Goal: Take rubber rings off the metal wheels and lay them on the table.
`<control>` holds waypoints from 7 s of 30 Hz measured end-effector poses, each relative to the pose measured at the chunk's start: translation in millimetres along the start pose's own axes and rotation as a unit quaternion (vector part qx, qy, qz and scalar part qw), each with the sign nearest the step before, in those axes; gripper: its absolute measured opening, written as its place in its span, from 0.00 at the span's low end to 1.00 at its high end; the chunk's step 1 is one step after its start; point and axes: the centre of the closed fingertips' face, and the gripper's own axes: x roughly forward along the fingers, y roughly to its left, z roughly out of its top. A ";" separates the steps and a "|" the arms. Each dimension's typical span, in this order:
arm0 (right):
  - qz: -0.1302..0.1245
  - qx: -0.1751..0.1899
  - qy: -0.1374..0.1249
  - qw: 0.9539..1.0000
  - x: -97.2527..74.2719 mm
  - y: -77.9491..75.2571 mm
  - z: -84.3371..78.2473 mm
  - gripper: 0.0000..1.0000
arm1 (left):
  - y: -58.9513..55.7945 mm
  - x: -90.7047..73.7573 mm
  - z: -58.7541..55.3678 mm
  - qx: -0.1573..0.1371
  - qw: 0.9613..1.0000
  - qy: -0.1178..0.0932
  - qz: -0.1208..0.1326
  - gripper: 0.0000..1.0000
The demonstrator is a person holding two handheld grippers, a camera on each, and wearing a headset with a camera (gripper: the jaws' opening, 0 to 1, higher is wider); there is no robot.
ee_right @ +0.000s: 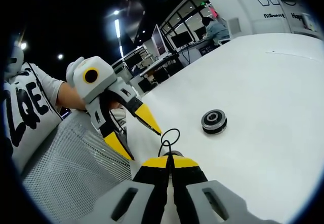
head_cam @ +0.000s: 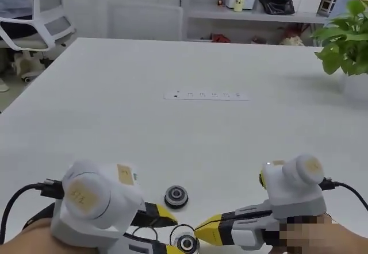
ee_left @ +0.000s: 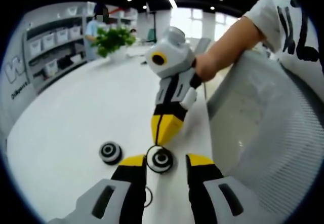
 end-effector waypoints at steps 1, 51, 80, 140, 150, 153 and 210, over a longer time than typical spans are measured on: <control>0.001 -0.001 0.000 1.000 0.2 0.4 0.3 0.00 | 0.0 -1.4 0.6 0.000 1.000 -0.001 0.001 0.33; 0.027 -0.011 -0.002 1.000 40.6 14.2 28.6 0.00 | 27.9 -76.2 -20.7 -0.036 0.995 -0.033 0.087 0.57; 0.013 0.031 0.011 0.999 66.3 3.8 12.6 0.00 | 32.3 -88.1 -37.2 -0.060 0.992 -0.027 0.109 0.57; -0.024 0.013 -0.007 1.000 37.9 -4.9 28.2 0.12 | 43.1 -80.3 -33.7 -0.069 0.992 -0.019 0.105 0.55; -0.039 -0.006 -0.018 0.999 21.4 -11.0 37.0 0.15 | 52.1 -79.6 -28.2 -0.066 0.992 -0.021 0.108 0.55; -0.045 -0.009 -0.021 0.999 17.1 -14.2 38.9 0.15 | 55.1 -78.5 -26.2 -0.064 0.992 -0.021 0.109 0.55; -0.107 -0.108 0.017 0.988 23.8 -68.2 29.1 0.20 | 94.9 -17.8 -25.6 -0.058 0.994 -0.003 0.088 0.48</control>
